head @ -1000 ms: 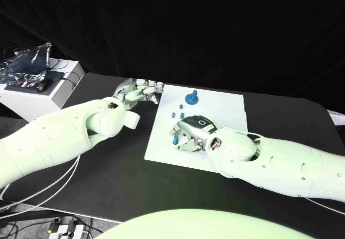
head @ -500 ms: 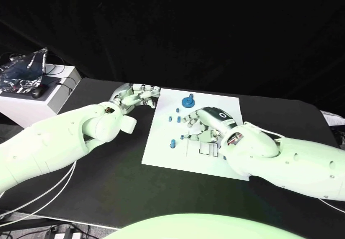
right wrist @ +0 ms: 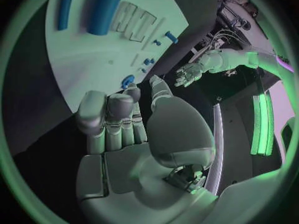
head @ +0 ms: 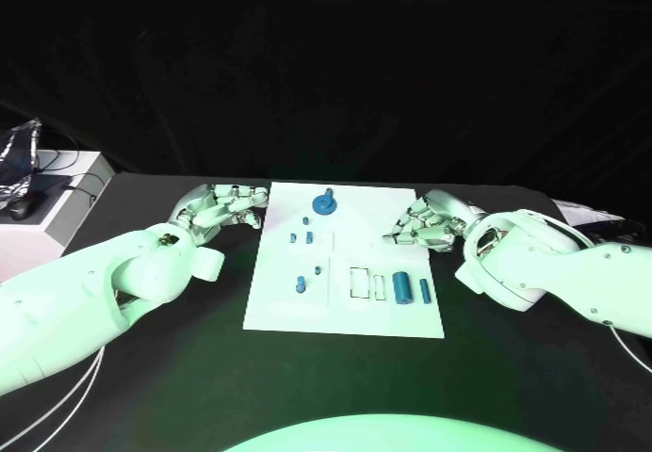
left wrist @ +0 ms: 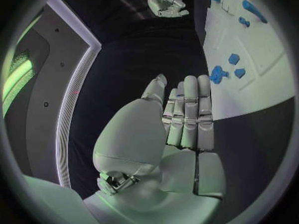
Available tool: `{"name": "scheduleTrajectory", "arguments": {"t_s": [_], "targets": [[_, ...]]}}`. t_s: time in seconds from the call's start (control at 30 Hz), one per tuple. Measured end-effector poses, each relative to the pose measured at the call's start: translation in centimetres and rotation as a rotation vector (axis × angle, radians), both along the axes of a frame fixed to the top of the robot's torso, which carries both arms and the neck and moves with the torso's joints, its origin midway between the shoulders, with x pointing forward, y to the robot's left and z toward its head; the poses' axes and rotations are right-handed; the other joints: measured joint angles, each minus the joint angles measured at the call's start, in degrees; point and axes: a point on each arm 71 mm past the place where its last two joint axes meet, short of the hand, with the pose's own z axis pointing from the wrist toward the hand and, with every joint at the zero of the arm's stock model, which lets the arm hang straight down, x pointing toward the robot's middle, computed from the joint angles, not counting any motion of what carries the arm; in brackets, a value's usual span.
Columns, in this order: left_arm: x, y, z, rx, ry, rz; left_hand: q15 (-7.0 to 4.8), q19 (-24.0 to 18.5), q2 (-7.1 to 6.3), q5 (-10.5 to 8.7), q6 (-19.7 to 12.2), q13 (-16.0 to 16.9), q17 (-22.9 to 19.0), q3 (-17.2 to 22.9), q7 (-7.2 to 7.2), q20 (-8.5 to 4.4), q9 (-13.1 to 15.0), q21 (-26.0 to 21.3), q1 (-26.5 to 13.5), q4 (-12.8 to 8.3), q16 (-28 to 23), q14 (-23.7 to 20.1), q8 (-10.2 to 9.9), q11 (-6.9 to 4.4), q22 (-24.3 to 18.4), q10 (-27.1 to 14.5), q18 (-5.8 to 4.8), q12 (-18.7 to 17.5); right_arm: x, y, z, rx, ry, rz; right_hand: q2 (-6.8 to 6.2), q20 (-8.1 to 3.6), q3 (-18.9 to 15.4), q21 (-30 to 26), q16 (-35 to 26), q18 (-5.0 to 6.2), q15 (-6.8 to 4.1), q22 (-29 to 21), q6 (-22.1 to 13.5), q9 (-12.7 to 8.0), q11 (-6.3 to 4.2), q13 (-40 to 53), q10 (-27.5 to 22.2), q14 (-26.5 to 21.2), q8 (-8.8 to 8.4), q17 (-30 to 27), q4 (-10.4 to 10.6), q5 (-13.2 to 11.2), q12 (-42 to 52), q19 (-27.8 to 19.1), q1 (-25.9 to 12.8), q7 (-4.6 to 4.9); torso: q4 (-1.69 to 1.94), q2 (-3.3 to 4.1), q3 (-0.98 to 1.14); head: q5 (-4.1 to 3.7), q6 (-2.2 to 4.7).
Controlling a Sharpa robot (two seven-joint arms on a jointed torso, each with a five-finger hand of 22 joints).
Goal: Assemble the parts on the task board
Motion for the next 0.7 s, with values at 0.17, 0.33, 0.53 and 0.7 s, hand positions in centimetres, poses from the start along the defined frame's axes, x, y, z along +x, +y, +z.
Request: {"name": "scheduleTrajectory", "arguments": {"t_s": [0.17,0.33,0.53,0.7], "targets": [[-0.3,0.1,-0.4,-0.004,0.007,-0.010,0.00,0.0,0.00,0.00,0.0,0.0,0.0,0.0,0.00,0.00,0.0,0.0,0.0,0.0,0.0,0.0,0.0,0.00,0.0,0.0,0.00,0.0,-0.6,-1.8,-0.9,-0.036,0.155,-0.058,1.35,0.00,-5.7,4.7,5.3,0.00,0.00,0.0,-0.2,7.5,-0.02,10.7,3.7,0.0,-1.38,8.2,2.9,0.9,1.2,0.0,-2.4,-0.34,-0.23,-0.32,-0.01,-2.24,-0.36],[-0.5,0.0,-0.5,-0.008,0.010,-0.020,0.00,0.0,0.00,0.00,0.0,0.0,0.0,0.0,0.00,0.00,0.0,0.0,0.0,0.0,0.0,0.0,0.0,0.00,0.0,0.0,0.00,0.0,-1.4,-3.0,-1.9,-0.097,0.289,-0.102,0.86,0.00,-6.0,4.9,6.9,0.00,0.00,0.0,0.7,10.6,-0.01,15.5,5.5,0.0,-3.43,11.8,4.8,-0.2,1.0,0.0,-2.9,-0.79,-0.41,-0.55,-0.08,-3.22,-0.83],[-0.7,-0.1,-0.7,-0.012,0.013,-0.029,0.00,0.0,0.00,0.00,0.0,0.0,0.0,-0.2,0.00,0.00,0.0,-0.3,0.0,-0.2,0.0,0.0,0.0,0.00,-0.1,0.0,0.00,0.0,-2.2,-3.2,-2.9,-0.156,0.383,-0.106,1.73,0.20,-6.2,7.2,8.0,0.00,0.00,0.0,2.5,11.1,-0.38,18.0,6.6,0.0,-6.24,14.2,5.6,3.5,1.5,0.2,-5.1,-0.92,-0.59,-0.70,-0.19,-3.63,-1.25],[-0.8,-0.2,-0.8,-0.014,0.016,-0.033,0.00,0.0,0.00,0.00,0.0,0.0,0.0,-0.2,0.00,0.00,0.0,-0.3,0.0,-0.2,0.0,0.0,0.0,0.00,-0.1,0.0,0.00,0.0,-2.3,-2.5,-3.5,-0.189,0.417,-0.090,2.24,0.20,-7.3,7.5,8.0,0.00,-0.22,0.0,2.9,13.2,-0.30,18.9,6.9,0.2,-7.40,14.6,5.1,3.7,0.7,0.2,-5.7,-0.96,-0.60,-0.74,-0.29,-3.70,-1.48]]}}
